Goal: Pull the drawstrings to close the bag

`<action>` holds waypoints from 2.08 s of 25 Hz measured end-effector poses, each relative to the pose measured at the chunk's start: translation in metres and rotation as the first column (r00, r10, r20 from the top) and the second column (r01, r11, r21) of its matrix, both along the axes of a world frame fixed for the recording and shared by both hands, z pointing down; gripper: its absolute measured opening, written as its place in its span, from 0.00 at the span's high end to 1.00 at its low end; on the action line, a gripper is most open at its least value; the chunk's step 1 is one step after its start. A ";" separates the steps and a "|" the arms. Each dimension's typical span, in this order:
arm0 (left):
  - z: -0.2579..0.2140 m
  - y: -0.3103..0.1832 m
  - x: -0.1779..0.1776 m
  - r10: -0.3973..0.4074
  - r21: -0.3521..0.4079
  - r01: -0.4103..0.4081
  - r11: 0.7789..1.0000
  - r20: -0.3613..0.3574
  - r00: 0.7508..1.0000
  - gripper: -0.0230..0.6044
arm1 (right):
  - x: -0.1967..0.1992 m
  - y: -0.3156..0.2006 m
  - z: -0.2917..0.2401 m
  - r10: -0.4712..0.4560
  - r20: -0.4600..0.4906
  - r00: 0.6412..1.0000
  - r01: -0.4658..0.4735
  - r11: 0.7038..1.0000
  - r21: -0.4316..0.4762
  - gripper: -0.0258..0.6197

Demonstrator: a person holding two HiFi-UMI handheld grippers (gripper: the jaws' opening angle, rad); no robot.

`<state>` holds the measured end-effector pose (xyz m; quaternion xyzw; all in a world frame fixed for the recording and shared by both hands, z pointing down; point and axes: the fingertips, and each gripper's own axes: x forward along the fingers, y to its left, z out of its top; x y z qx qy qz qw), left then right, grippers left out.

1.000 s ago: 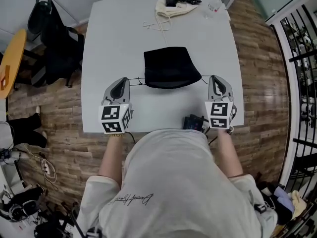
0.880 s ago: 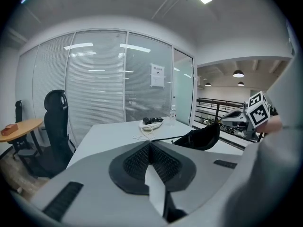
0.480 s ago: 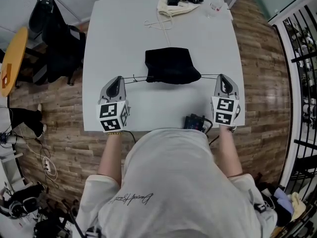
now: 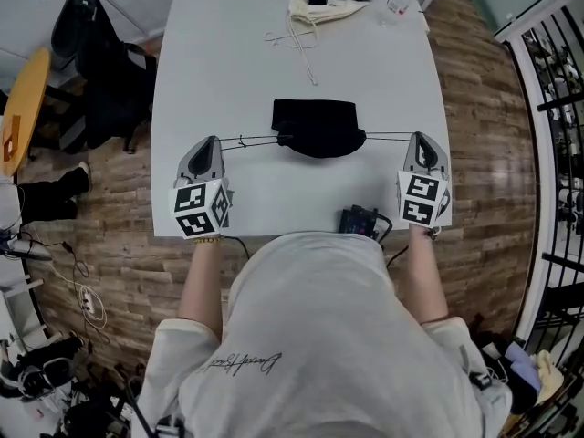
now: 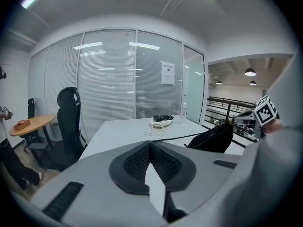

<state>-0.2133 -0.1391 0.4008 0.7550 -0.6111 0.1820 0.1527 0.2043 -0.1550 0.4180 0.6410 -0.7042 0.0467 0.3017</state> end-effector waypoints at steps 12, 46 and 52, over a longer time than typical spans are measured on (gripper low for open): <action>-0.007 0.000 -0.027 -0.071 0.028 0.070 0.997 0.016 0.997 0.95 | 0.047 0.001 -0.005 0.109 0.010 0.994 -0.109 0.994 0.019 0.92; -0.001 0.010 -0.008 -0.009 0.004 0.009 1.000 -0.021 1.000 0.95 | 0.054 0.014 0.000 0.136 0.112 0.984 -0.134 0.991 -0.028 0.92; -0.002 0.014 0.017 0.059 -0.002 -0.059 0.998 -0.065 0.996 0.95 | 0.037 0.015 -0.008 0.096 0.194 0.976 -0.095 0.995 -0.014 0.92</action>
